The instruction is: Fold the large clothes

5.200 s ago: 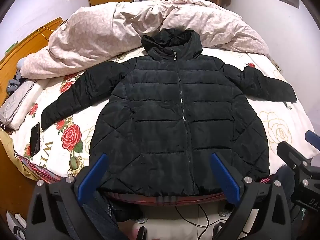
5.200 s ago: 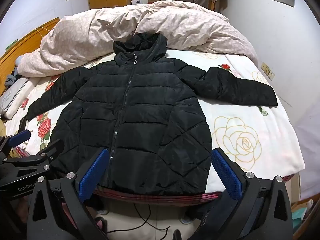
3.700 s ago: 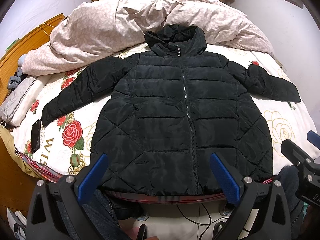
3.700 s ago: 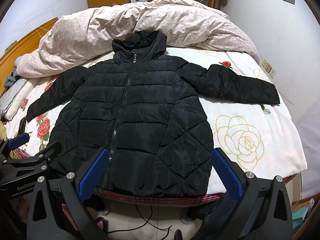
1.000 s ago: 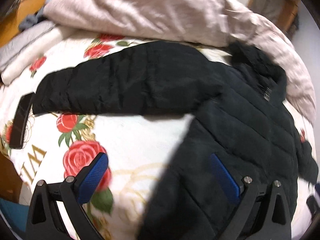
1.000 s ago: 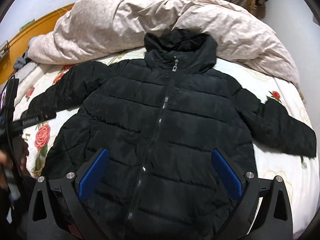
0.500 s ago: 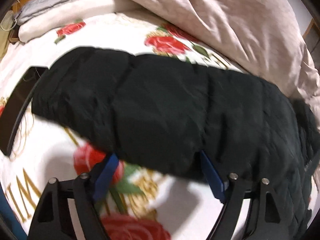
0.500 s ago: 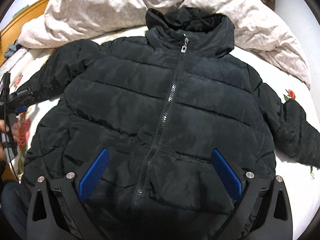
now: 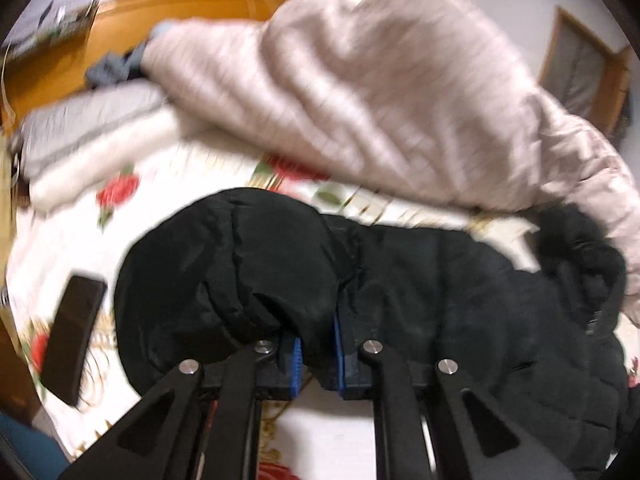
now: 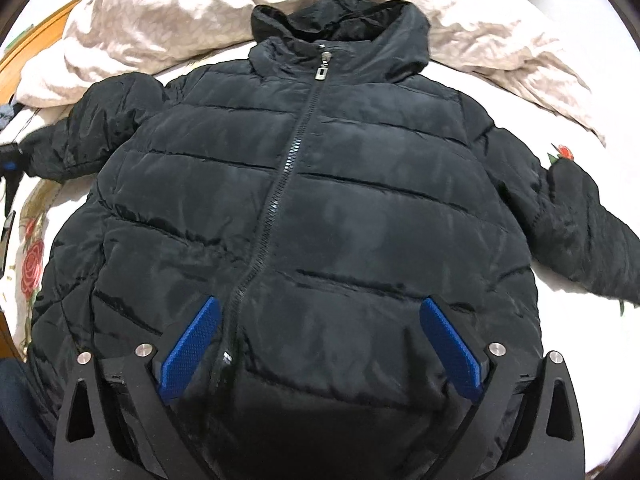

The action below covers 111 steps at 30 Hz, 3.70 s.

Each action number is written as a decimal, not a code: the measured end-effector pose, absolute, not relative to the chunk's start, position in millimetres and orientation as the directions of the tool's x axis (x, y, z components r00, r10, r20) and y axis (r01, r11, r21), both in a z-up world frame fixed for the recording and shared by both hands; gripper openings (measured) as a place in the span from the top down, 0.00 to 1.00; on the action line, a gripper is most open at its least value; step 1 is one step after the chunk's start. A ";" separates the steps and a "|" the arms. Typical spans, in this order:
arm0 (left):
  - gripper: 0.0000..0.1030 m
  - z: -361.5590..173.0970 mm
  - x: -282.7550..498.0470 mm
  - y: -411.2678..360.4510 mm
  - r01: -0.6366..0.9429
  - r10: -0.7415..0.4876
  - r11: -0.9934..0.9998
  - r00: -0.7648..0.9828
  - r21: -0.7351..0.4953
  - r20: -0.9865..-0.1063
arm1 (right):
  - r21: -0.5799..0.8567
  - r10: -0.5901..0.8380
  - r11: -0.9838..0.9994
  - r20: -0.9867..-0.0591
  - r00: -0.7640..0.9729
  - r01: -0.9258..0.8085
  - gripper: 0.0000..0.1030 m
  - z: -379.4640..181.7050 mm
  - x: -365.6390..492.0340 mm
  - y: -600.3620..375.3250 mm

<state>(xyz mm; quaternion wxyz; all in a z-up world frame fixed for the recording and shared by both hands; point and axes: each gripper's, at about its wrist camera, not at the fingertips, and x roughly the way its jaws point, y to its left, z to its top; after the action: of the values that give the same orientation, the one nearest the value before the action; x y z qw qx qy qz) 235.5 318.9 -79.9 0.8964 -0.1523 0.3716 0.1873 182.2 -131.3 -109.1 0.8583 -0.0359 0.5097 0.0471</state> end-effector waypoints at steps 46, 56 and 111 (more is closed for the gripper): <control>0.53 -117.8 342.7 98.1 0.045 -0.165 0.984 0.578 -0.170 -0.799 | 0.181 0.155 0.983 -0.835 0.528 -0.002 0.49 -110.5 267.3 -231.6; 0.55 -165.6 357.9 76.5 0.087 -0.147 0.989 0.550 -0.118 -0.822 | 0.123 0.097 0.992 -0.864 0.494 0.021 0.53 -159.3 327.9 -236.1; 0.52 -58.9 191.7 -39.7 0.253 -0.233 0.962 0.558 -0.104 -0.796 | 0.302 -0.012 0.863 -0.789 0.614 0.405 0.31 -83.1 107.1 -450.0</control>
<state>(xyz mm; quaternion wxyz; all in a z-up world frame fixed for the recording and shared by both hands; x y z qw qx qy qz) 191.7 -39.7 -58.9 0.8826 0.0111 0.4493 -0.1377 107.1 -450.0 -83.1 0.8678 0.2326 0.4223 -0.1203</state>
